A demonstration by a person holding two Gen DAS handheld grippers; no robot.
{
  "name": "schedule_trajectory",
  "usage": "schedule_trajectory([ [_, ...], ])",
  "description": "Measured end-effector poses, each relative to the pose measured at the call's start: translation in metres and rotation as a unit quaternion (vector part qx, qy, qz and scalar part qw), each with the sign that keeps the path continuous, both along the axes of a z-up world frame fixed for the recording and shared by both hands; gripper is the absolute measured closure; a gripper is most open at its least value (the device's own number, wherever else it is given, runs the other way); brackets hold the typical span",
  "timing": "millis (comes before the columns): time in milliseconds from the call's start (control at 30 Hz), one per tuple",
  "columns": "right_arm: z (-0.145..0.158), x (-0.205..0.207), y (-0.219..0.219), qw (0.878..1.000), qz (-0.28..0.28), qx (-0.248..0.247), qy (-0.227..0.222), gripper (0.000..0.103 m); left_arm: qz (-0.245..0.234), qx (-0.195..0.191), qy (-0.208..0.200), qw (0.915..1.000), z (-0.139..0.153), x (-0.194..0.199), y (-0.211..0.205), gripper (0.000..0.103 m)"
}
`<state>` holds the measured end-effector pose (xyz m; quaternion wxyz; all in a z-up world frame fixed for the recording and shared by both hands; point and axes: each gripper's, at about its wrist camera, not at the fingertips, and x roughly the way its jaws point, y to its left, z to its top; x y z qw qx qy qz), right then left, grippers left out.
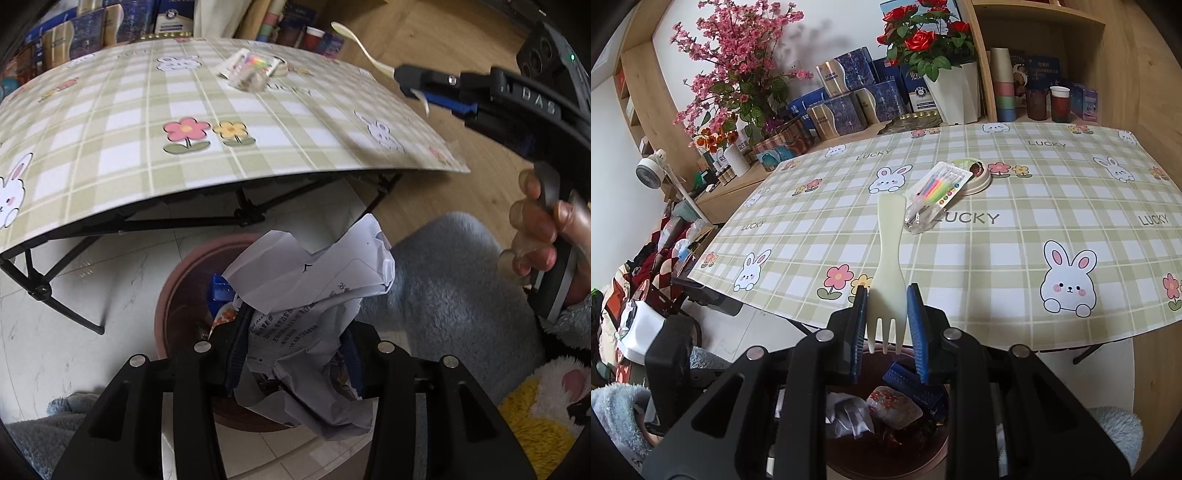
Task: Collect trash
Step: 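Drop the paper into the bin with the left tool while the right tool drops the fork in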
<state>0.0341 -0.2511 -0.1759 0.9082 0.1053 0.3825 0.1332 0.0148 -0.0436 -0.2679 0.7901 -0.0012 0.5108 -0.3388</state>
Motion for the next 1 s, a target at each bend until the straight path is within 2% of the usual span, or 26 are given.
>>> schedule_trajectory([
  [67,-0.001,0.000,0.000,1.000,0.000,0.001,0.002,0.078,-0.005,0.008,-0.003,0.9999,-0.002,-0.002,-0.003,0.055],
  [133,-0.002,-0.001,0.001,1.000,0.002,0.001,0.004,0.078,-0.004,0.013,-0.013,0.9998,0.001,-0.002,-0.004,0.044],
  [233,-0.004,-0.002,0.005,1.000,0.007,-0.001,0.008,0.078,0.006,0.016,-0.026,0.9995,0.005,-0.003,-0.001,0.033],
  [633,-0.009,-0.010,0.018,0.999,0.029,-0.010,0.026,0.078,0.087,0.004,-0.065,0.9941,0.026,0.001,0.029,0.012],
  [800,-0.014,-0.017,0.030,0.998,0.047,-0.016,0.040,0.078,0.140,0.007,-0.094,0.9856,0.040,0.002,0.047,0.007],
  [1000,-0.028,-0.025,0.052,0.994,0.083,-0.024,0.070,0.078,0.227,-0.003,-0.127,0.9654,0.057,0.004,0.086,0.006],
])
